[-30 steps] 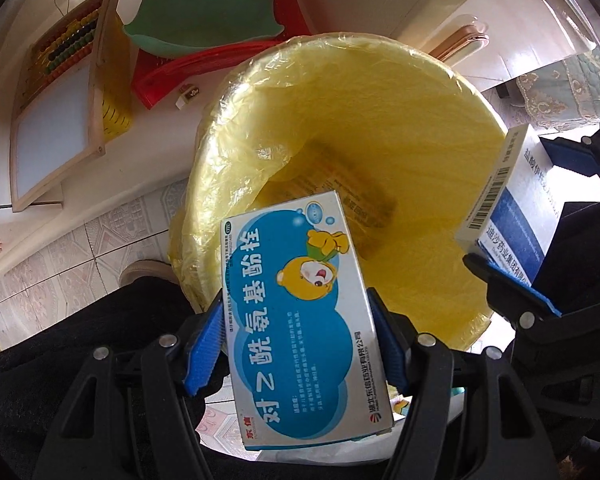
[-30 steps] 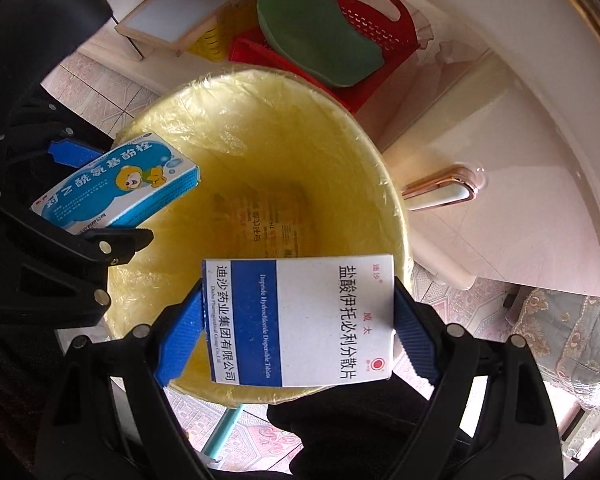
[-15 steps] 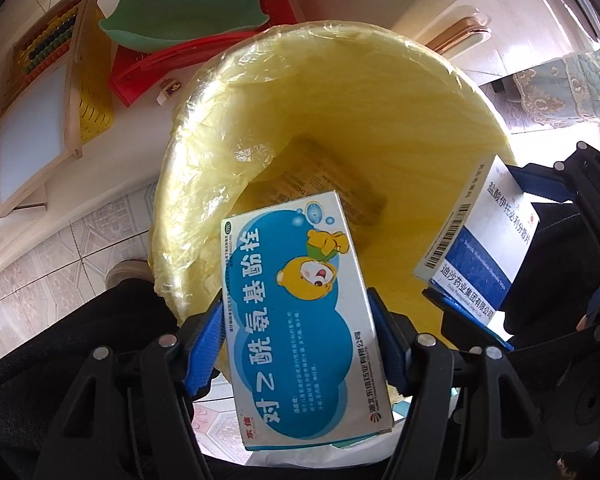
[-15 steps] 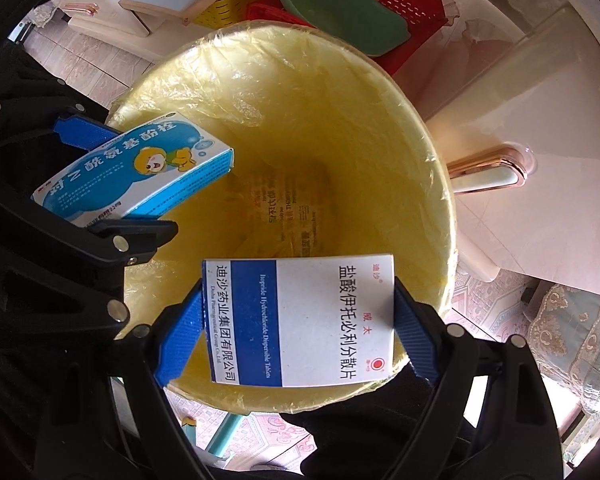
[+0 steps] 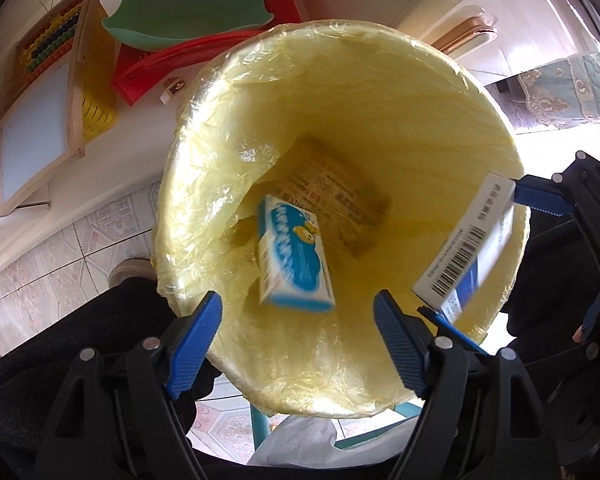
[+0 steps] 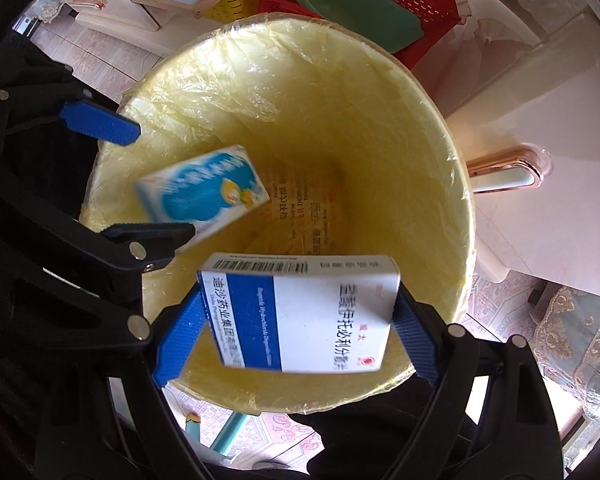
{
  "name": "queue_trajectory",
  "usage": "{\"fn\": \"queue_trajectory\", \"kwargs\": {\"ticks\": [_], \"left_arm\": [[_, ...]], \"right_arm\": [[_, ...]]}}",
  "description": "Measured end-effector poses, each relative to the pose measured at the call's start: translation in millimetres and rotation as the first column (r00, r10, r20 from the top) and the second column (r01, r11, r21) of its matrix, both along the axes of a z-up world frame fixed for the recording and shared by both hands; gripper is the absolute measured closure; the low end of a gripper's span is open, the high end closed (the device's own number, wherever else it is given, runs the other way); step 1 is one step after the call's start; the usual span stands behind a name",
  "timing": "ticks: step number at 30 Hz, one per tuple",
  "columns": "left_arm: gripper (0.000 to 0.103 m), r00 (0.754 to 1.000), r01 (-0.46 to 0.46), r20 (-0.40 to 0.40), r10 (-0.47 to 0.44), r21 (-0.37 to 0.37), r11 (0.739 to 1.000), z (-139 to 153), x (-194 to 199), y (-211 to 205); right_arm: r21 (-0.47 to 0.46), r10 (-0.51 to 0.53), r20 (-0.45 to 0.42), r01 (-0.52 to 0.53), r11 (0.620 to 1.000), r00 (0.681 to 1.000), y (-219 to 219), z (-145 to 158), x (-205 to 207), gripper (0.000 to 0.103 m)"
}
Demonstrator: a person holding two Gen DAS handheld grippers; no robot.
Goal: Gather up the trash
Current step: 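Open the left tool over the bin while the right tool releases its box, then raise both tools from the bin back over the table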
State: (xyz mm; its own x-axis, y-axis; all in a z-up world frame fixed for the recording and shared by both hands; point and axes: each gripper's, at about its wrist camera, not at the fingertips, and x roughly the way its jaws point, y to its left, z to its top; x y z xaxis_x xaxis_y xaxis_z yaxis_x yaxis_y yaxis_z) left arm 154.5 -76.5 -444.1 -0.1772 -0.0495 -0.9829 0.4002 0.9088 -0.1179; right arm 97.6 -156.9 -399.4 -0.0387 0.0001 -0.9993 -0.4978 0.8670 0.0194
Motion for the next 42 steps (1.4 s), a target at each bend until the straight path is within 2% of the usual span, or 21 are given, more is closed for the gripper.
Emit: {"fn": "queue_trajectory", "kwargs": {"ticks": [6, 16, 30, 33, 36, 40, 42], "left_arm": [[0.023, 1.0, -0.012, -0.015, 0.012, -0.003, 1.0, -1.6, 1.7, 1.3], [0.022, 1.0, -0.005, 0.004, 0.005, 0.001, 1.0, 3.5, 1.0, 4.3], [0.021, 0.996, 0.033, 0.088, -0.035, 0.022, 0.999, 37.4, -11.5, 5.6], [0.021, 0.992, 0.05, 0.115, -0.054, 0.036, 0.998, 56.0, -19.4, 9.7], [0.021, 0.99, 0.06, 0.123, -0.063, 0.029, 0.998, 84.4, -26.1, 19.8], [0.02, 0.982, 0.061, 0.179, -0.061, 0.008, 0.998, 146.2, -27.5, 38.8], [0.017, 0.974, 0.046, 0.221, -0.047, 0.01, 0.999, 183.4, -20.6, 49.5]], "right_arm": [[0.021, -0.006, 0.004, 0.006, 1.0, 1.0, 0.0, 1.5, 1.1, 0.018], [0.026, -0.017, 0.0, 0.017, 1.0, 1.0, -0.3, 2.3, 1.5, 0.018], [0.033, -0.015, 0.048, 0.013, 0.999, 0.999, 2.2, 30.2, -12.5, 0.018], [0.048, -0.011, 0.072, 0.008, 0.999, 0.997, 2.6, 49.3, -19.5, 0.018], [0.1, -0.022, 0.092, 0.013, 0.995, 0.996, -2.8, 78.5, -26.7, 0.018], [0.148, -0.051, 0.145, 0.029, 0.989, 0.988, -17.6, 130.6, -24.6, 0.018], [0.15, -0.063, 0.199, 0.033, 0.988, 0.978, -25.6, 159.8, -20.5, 0.018]]}}
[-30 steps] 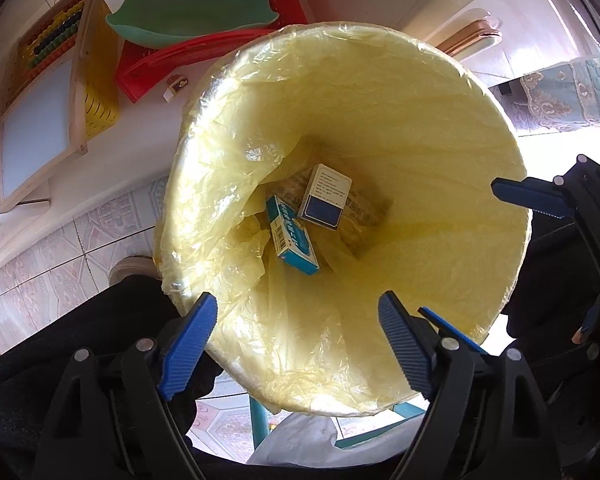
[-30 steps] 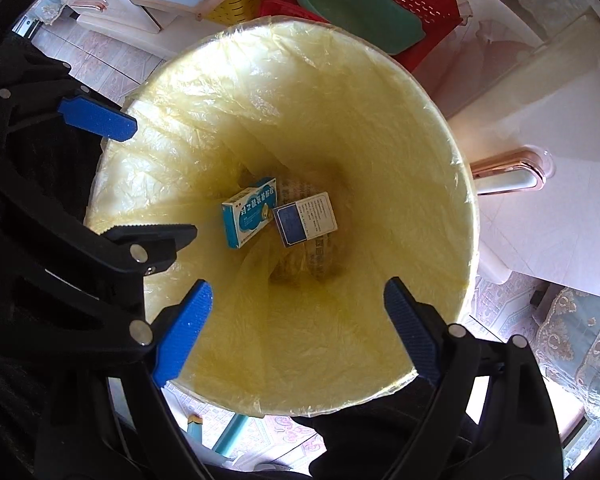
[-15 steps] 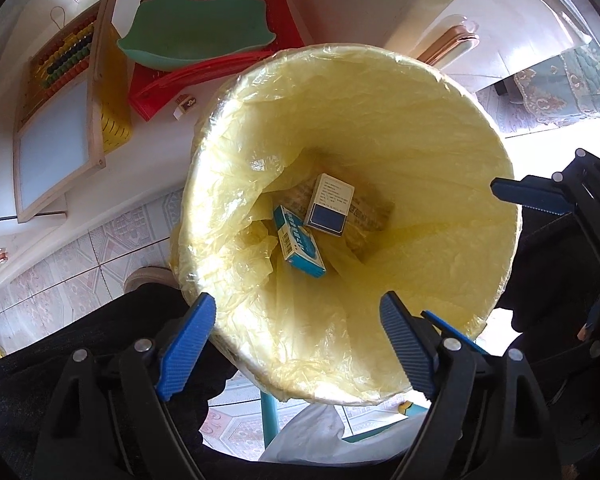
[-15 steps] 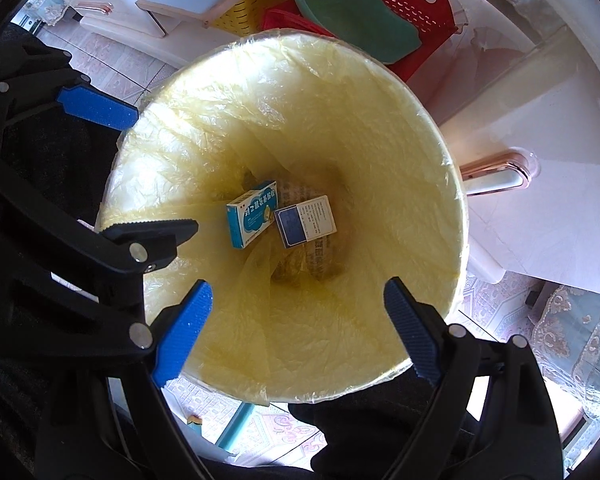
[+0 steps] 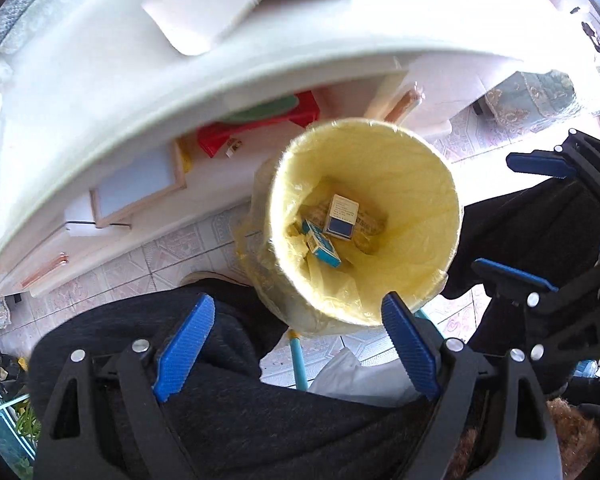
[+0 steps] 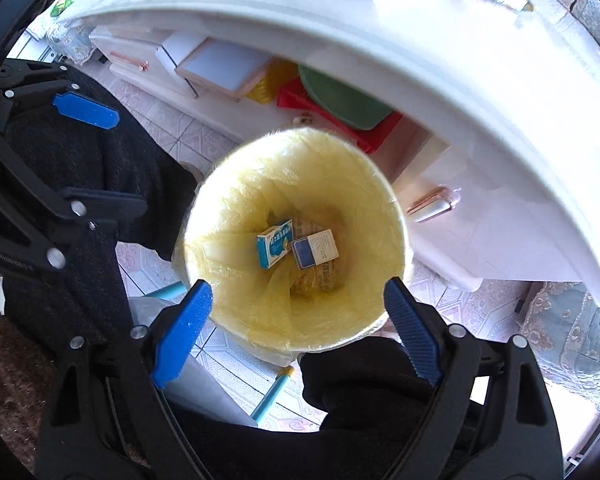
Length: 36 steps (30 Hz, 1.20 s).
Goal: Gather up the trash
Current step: 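Raise both tools from the bin back over the table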
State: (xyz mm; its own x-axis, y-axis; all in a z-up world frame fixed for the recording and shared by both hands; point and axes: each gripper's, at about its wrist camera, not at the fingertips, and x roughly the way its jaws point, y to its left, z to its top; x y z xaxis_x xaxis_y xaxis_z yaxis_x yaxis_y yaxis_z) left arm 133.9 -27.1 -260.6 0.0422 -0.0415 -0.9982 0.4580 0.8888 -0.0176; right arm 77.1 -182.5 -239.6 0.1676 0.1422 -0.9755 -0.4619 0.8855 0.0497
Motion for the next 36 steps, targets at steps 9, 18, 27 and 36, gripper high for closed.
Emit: {"fn": "queue_trajectory", "kwargs": {"ticks": [9, 18, 27, 36], "left_arm": [[0.007, 0.988, -0.032, 0.151, 0.029, 0.023, 0.999, 153.3, 61.2, 19.9], [0.007, 0.996, -0.046, 0.078, 0.041, 0.061, 0.997, 203.4, 117.9, 11.4], [0.007, 0.999, -0.009, 0.035, 0.006, 0.107, 0.994, 213.3, 156.9, -21.0], [0.007, 1.0, 0.001, -0.011, 0.0, 0.111, 0.994, 208.5, 190.0, -49.2]], "right_arm": [[-0.022, -0.028, 0.248, 0.035, 0.999, 0.968, -33.0, 133.1, 31.6, 0.008], [0.038, -0.052, 0.381, 0.041, 0.998, 0.923, -59.3, 224.8, 60.3, 0.007], [-0.021, 0.012, 0.419, -0.004, 1.0, 0.908, -61.5, 251.3, 84.8, 0.007], [-0.077, 0.157, 0.38, -0.138, 0.987, 0.911, -60.7, 253.1, 123.3, 0.007]]}}
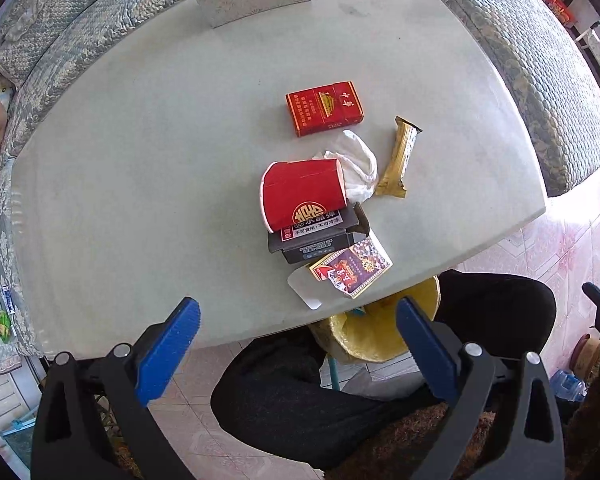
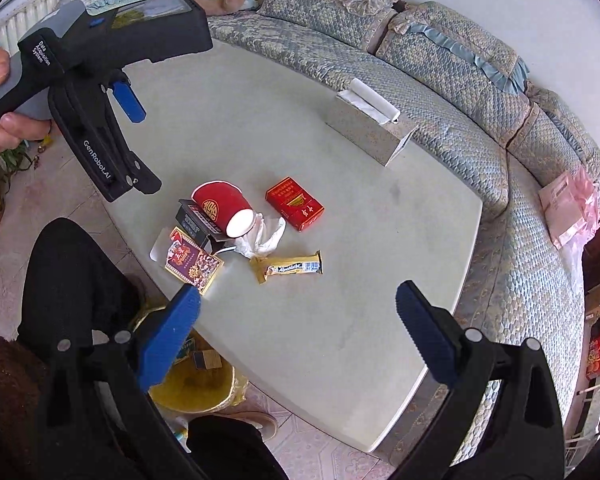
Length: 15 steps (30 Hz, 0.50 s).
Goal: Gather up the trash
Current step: 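Raise both tools from the bin back over the table, then close the left tool on the red paper cup while the right tool lowers toward the gold wrapper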
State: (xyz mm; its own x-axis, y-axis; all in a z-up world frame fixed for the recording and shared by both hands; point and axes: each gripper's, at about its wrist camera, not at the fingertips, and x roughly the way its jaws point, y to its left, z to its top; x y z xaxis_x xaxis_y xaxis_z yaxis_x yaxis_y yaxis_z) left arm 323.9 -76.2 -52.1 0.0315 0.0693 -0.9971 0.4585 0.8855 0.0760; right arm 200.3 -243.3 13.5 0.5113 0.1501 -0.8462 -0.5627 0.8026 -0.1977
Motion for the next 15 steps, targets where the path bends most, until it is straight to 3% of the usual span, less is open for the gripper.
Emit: {"fn": "queue_trajectory", "kwargs": {"ticks": [9, 15], "left_arm": [[0.007, 0.996, -0.02, -0.086, 0.02, 0.012, 1.0, -36.3, 31.3, -16.6], [0.007, 0.992, -0.028, -0.124, 0.03, 0.015, 0.999, -59.9, 49.8, -22.3]], "right_arm": [[-0.038, 0.134, -0.044, -0.136, 0.99, 0.99, 0.0, -15.0, 40.8, 0.007], [-0.04, 0.254, -0.112, -0.26, 0.965, 0.961, 5.2, -39.3, 59.1, 0.007]]}}
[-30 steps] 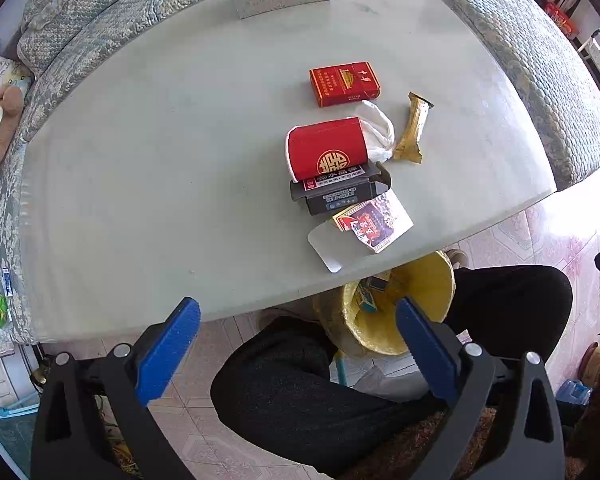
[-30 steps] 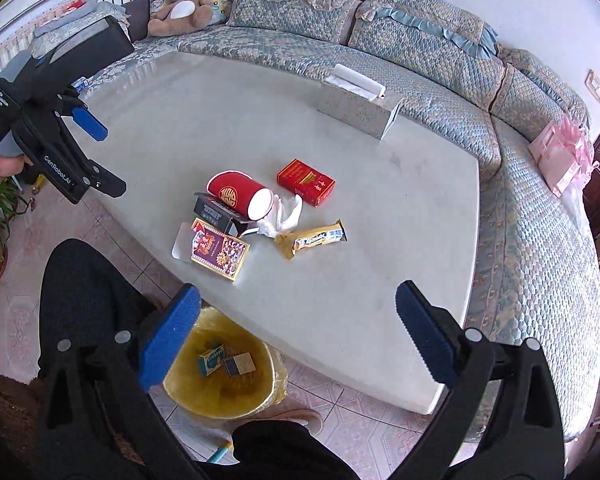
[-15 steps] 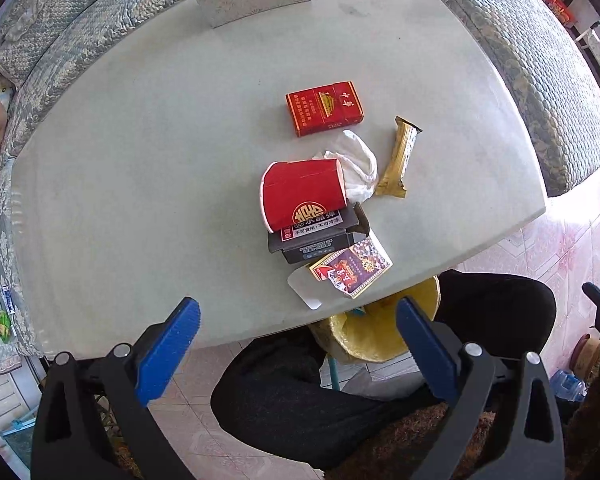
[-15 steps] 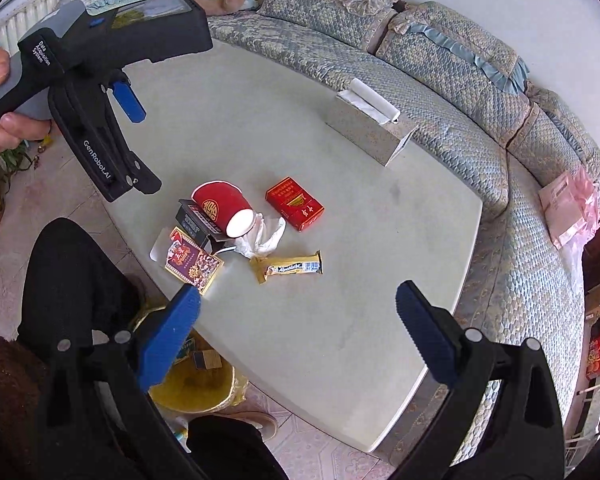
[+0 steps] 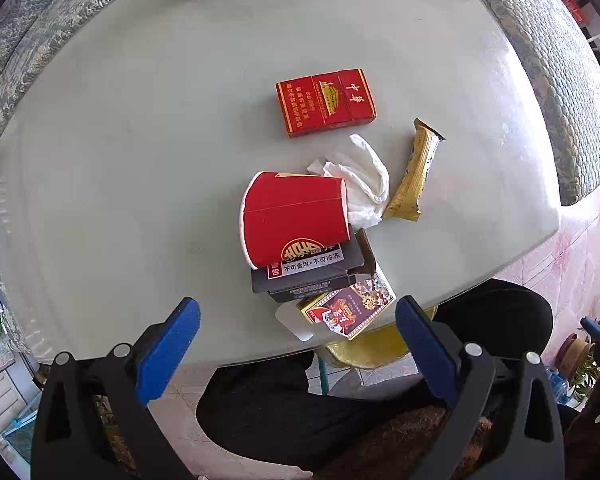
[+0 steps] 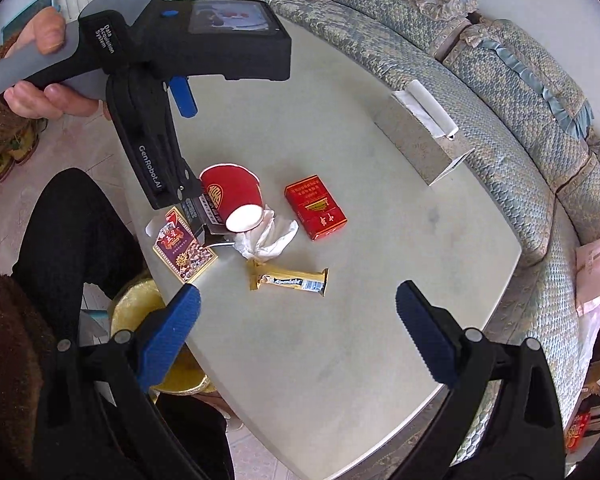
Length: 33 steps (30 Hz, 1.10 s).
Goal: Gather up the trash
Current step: 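Close the left tool on the red paper cup while the right tool lowers toward the gold wrapper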
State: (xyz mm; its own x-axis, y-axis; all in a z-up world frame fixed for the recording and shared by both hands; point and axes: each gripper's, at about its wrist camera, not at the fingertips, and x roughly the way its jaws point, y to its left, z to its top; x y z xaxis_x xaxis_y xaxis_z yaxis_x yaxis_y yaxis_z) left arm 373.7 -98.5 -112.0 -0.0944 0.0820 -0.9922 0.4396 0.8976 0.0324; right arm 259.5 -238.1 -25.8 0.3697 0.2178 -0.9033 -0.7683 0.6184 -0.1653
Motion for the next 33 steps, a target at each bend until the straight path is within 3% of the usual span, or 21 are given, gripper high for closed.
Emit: {"fn": "queue_trajectory", "kwargs": {"ticks": [10, 23, 33], "left_arm": [[0.007, 0.997, -0.014, -0.077, 0.014, 0.0, 1.0, -46.9, 23.6, -5.8], [0.007, 0.99, -0.032, -0.141, 0.03, -0.011, 0.999, -88.2, 39.9, 3.4], [0.007, 0.983, -0.045, -0.18, 0.039, -0.028, 0.999, -107.3, 45.7, 12.9]], "right_arm": [[-0.079, 0.186, -0.126, -0.197, 0.977, 0.974, 17.7, -61.3, 21.4, 0.007], [-0.092, 0.309, -0.226, -0.336, 0.937, 0.924, 33.6, -101.1, 47.5, 0.007], [-0.164, 0.373, -0.292, -0.431, 0.887, 0.881, 46.5, -149.1, 54.2, 0.007]]}}
